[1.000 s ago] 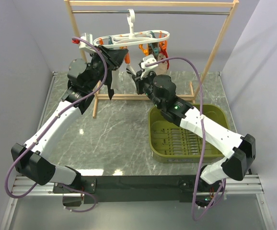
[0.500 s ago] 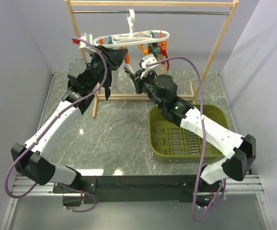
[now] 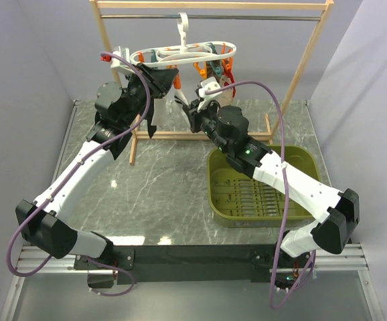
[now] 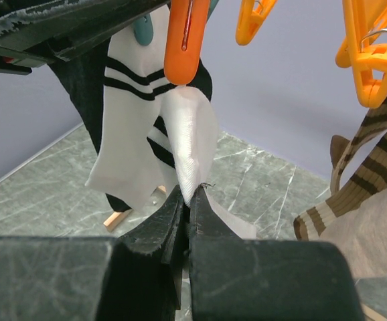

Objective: Clip the socks to the hanger
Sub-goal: Clamp the sock onto the hanger.

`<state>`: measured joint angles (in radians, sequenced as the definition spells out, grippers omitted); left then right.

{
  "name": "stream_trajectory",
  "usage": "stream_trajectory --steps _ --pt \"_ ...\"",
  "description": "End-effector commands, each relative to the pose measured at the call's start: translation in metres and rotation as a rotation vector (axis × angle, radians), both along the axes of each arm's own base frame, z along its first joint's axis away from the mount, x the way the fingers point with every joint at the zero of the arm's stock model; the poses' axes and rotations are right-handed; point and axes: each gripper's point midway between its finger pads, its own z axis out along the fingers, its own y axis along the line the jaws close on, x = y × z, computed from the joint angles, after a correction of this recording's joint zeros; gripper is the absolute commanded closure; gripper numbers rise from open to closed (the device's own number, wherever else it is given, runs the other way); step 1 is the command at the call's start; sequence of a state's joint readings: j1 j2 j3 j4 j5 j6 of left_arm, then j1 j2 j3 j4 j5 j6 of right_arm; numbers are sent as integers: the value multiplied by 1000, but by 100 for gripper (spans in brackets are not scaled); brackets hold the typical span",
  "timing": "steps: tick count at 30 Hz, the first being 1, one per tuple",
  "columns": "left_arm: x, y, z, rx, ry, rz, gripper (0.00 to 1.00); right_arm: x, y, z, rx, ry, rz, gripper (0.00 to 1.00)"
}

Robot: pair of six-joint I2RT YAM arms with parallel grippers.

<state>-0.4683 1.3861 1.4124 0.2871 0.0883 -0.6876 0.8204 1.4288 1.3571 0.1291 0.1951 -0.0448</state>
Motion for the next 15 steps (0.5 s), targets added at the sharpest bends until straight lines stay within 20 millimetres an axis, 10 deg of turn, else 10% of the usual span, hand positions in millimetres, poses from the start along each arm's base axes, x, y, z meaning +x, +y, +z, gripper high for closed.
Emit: stream_trajectory --steps 1,15 --pt "-17 3 39 -28 -97 -12 84 -8 -8 31 74 -57 -8 100" --pt "-15 2 35 -26 -88 -15 84 -7 -7 38 91 -78 -7 100"
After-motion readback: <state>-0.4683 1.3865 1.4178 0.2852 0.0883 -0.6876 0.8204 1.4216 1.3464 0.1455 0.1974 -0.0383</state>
